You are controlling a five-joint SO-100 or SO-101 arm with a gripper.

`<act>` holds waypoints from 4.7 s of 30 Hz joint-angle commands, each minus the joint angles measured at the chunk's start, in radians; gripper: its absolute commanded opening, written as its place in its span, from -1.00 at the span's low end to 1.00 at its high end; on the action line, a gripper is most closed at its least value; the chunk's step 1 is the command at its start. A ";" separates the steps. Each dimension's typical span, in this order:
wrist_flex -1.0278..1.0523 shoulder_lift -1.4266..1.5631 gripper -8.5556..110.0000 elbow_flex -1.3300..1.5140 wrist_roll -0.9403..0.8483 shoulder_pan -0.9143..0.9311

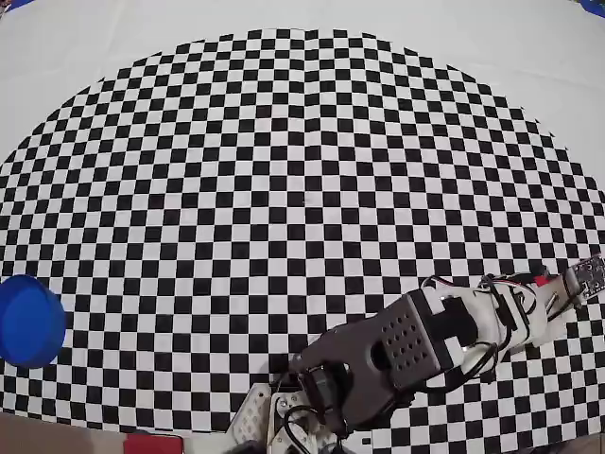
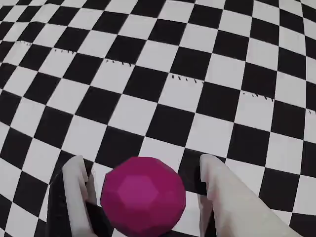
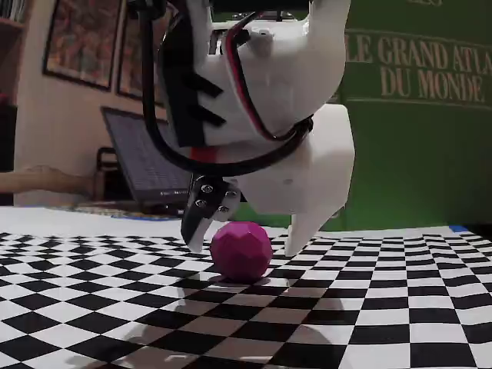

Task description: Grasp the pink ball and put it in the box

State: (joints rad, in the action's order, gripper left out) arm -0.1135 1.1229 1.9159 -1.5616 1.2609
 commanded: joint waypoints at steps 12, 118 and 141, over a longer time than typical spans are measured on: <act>-0.012 -0.009 -0.41 -0.044 -0.008 0.005; -0.015 0.626 -0.85 0.360 -0.003 0.006; -0.011 0.815 -0.85 0.451 0.003 0.002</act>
State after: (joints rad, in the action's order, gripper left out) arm -0.1135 1.8715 2.3639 -1.5616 1.2609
